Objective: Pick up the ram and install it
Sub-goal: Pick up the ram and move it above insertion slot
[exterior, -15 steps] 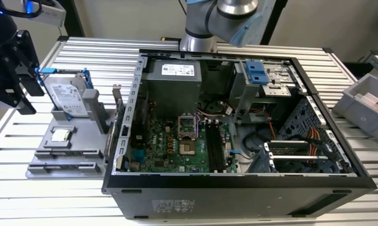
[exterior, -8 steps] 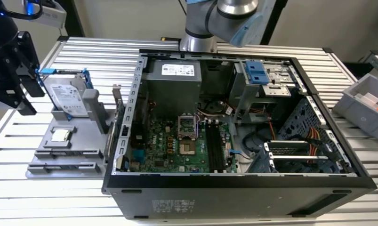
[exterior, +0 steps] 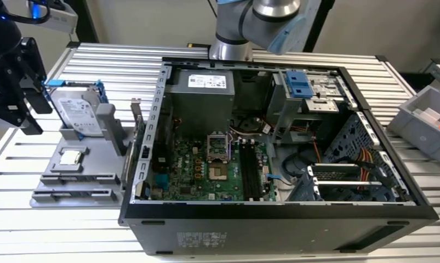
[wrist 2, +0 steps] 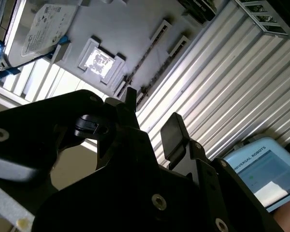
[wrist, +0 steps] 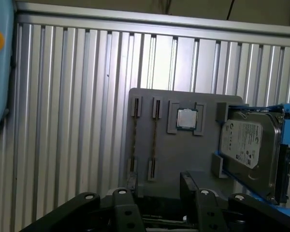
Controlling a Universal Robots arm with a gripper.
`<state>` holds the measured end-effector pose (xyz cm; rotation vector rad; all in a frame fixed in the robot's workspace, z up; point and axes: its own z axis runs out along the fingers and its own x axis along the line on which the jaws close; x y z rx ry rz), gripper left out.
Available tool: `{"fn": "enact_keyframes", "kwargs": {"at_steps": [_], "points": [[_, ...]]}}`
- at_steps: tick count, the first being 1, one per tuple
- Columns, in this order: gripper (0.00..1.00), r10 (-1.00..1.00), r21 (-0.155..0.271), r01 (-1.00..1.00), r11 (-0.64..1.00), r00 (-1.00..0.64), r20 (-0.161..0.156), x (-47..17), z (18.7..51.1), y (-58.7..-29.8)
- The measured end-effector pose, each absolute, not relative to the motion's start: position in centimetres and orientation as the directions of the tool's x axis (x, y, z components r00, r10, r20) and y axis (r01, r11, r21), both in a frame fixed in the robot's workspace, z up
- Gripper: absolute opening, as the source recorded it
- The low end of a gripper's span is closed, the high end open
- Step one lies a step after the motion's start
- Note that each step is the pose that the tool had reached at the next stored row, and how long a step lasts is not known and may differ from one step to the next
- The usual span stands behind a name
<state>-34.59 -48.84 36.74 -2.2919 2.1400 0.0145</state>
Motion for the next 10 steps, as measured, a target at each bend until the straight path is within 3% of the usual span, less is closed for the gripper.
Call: {"fn": "enact_keyframes", "kwargs": {"at_steps": [10], "points": [[1.00,-0.998,0.002,-0.998,-0.068,0.068,-0.010,-34.59,36.48,-48.83]]}}
